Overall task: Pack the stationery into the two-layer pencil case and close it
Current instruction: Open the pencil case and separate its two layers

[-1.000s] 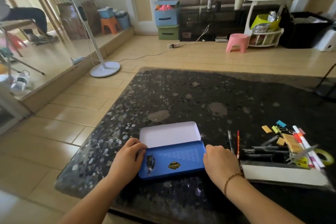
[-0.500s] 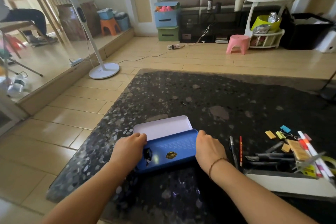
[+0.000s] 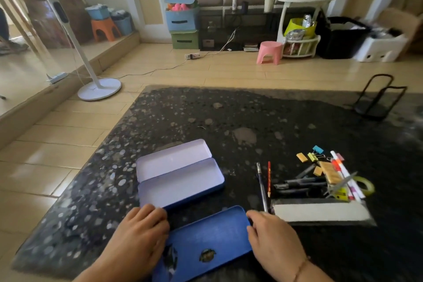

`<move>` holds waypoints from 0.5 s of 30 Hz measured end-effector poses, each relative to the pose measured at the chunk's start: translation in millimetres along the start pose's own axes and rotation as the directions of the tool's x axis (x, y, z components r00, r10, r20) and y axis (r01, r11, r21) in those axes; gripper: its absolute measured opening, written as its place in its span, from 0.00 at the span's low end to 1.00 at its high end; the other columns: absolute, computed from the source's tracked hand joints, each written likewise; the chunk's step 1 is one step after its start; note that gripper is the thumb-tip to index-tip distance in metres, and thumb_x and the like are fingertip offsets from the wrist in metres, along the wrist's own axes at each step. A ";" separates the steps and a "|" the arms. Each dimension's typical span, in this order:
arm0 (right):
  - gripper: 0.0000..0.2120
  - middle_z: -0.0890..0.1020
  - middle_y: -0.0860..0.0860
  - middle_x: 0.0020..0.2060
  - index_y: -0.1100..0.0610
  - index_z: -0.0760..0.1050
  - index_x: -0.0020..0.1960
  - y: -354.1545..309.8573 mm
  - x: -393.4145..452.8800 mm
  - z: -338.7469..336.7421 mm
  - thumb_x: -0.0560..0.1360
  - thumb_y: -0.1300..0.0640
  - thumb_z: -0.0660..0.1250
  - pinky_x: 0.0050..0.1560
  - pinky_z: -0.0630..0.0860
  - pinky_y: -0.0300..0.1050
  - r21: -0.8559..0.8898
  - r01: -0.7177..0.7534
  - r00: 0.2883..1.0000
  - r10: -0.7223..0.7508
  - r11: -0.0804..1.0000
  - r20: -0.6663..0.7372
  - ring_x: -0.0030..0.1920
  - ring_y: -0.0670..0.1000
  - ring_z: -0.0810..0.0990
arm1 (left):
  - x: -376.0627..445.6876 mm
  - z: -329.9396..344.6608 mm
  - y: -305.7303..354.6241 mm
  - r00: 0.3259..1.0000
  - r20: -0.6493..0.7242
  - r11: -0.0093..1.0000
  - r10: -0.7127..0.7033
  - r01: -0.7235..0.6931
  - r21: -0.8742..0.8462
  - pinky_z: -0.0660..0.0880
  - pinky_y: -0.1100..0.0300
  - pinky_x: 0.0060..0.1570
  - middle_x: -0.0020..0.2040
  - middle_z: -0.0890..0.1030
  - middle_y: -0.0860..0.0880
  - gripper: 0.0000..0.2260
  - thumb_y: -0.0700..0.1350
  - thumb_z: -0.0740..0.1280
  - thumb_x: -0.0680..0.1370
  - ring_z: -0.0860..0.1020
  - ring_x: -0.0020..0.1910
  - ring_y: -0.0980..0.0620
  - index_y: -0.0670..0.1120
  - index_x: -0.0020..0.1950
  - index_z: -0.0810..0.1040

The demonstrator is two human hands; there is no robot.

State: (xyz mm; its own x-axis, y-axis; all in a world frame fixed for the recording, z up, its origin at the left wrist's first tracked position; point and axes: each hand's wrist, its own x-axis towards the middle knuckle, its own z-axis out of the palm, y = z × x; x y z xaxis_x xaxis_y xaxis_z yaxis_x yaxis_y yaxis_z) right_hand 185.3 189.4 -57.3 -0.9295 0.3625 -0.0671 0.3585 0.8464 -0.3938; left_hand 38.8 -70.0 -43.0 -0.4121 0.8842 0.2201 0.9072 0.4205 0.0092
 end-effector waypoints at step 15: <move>0.08 0.78 0.41 0.46 0.45 0.78 0.53 121.0 45.7 -87.6 0.75 0.53 0.64 0.41 0.70 0.36 -0.178 -0.132 0.949 0.072 0.975 -0.308 0.47 0.43 0.71 | 40.9 41.5 2.3 0.917 -0.072 0.905 -0.392 0.370 -0.211 0.65 0.52 0.48 0.45 0.77 0.56 0.17 0.56 0.55 0.77 0.77 0.46 0.49 0.52 0.49 0.81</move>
State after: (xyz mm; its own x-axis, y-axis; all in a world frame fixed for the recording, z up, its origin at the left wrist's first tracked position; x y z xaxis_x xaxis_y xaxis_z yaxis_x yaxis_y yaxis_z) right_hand 193.8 342.6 -27.7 -0.8293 0.5254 0.1901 0.4878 0.8468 -0.2121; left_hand 20.5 -24.4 -74.4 -0.7277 0.6310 0.2690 0.6859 0.6651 0.2953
